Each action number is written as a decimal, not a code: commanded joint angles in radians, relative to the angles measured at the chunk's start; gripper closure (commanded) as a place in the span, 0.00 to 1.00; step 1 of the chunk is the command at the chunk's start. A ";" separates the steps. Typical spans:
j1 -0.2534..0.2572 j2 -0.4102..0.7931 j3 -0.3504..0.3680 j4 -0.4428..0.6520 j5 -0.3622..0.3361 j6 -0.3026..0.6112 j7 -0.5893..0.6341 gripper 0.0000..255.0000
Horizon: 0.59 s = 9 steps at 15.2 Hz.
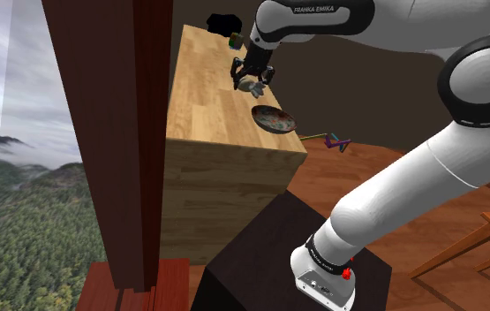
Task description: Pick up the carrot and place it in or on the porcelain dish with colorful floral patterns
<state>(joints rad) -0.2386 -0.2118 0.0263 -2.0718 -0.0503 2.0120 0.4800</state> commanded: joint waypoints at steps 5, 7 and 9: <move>-0.046 -0.144 -0.080 -0.149 -0.005 0.011 -0.122 1.00; -0.063 -0.185 -0.109 -0.188 -0.013 0.010 -0.164 1.00; -0.082 -0.225 -0.142 -0.223 -0.023 0.008 -0.209 1.00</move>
<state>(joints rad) -0.3106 -0.4113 -0.0992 -2.2756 -0.0678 2.0245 0.2952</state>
